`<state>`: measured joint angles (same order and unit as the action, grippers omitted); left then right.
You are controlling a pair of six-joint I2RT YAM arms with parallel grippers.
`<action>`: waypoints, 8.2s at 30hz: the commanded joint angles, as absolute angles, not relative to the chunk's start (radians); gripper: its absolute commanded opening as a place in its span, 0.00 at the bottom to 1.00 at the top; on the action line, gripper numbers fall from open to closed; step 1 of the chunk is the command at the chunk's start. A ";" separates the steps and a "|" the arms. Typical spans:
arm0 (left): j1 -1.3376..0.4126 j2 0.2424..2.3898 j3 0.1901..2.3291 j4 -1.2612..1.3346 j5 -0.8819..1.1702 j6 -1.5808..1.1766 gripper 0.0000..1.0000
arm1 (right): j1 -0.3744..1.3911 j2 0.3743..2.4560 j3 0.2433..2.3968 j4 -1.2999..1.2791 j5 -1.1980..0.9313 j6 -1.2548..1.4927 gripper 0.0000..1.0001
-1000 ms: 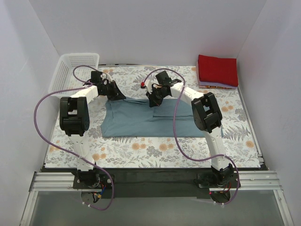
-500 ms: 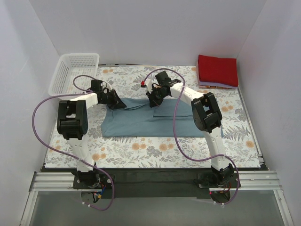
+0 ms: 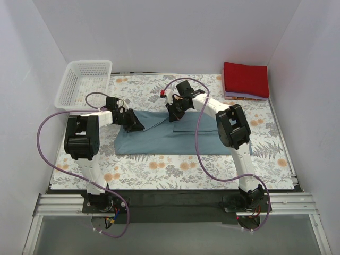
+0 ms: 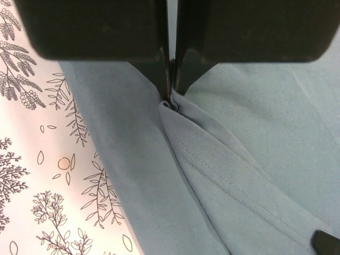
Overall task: Fold and stack the t-shirts
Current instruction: Fold the tshirt
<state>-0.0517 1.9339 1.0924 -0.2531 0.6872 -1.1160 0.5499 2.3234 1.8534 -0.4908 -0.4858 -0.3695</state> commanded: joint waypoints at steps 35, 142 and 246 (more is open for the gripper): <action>-0.051 1.638 1.012 -0.360 0.943 0.846 0.41 | 0.558 2.247 1.899 -0.486 -0.431 -0.483 0.69; -0.328 1.681 1.029 -0.416 0.366 -0.896 0.28 | 0.180 1.970 1.524 -0.936 -0.289 -0.645 0.43; -0.707 1.038 0.511 -0.494 0.568 0.206 0.51 | 0.926 1.112 0.624 -0.485 -0.314 -1.008 0.50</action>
